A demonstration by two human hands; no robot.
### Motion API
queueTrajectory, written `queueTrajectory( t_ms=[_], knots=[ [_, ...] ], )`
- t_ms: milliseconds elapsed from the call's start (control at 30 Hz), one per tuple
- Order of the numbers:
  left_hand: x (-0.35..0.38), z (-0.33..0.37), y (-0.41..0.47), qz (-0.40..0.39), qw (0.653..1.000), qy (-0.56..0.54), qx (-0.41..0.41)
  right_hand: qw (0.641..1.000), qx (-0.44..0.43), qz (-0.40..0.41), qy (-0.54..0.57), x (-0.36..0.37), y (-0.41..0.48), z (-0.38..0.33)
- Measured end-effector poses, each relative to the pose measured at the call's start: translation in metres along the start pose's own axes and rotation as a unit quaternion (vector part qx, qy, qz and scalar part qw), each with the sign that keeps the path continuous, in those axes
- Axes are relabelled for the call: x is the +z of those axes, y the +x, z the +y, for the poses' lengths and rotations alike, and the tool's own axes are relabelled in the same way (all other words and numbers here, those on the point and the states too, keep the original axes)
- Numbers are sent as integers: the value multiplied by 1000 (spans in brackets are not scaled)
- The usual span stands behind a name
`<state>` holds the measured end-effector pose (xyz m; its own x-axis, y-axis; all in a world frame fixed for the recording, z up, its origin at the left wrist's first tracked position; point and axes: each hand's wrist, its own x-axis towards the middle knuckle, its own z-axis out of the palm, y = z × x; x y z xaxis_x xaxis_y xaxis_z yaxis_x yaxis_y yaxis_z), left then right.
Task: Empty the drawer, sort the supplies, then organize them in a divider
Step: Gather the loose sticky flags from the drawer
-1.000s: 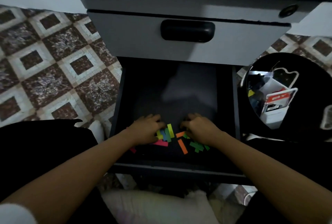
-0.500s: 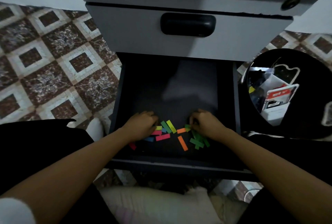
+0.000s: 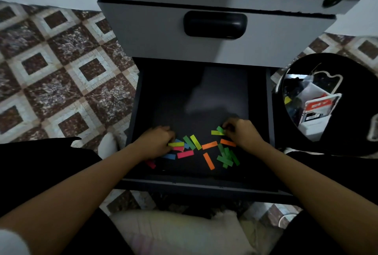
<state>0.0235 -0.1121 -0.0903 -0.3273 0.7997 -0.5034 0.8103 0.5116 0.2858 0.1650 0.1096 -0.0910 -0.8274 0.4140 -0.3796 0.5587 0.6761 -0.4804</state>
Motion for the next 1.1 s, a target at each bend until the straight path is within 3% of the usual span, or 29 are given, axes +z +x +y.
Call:
queueTrajectory(
  t_ms=[267,567,700,867,967,1100],
  knots=[
    [-4,0,0,-7,998,-59,-11,985,-66,-16,-161,3,-5,-4],
    [-4,0,-1,-13,1000,-27,6,997,-10,-41,-60,5,-1,-2],
    [-7,-1,-1,-11,999,-37,-9,1000,25,13,-4,0,0,-1],
    [-5,-3,1,24,997,-54,-52,989,-15,26,-142,1,-5,-1],
    [-2,-1,-2,19,1000,11,-16,975,-79,-12,-207,1,-8,-7],
    [2,2,-5,5,997,71,26,964,-90,-31,-246,3,-12,-10]
  ],
)
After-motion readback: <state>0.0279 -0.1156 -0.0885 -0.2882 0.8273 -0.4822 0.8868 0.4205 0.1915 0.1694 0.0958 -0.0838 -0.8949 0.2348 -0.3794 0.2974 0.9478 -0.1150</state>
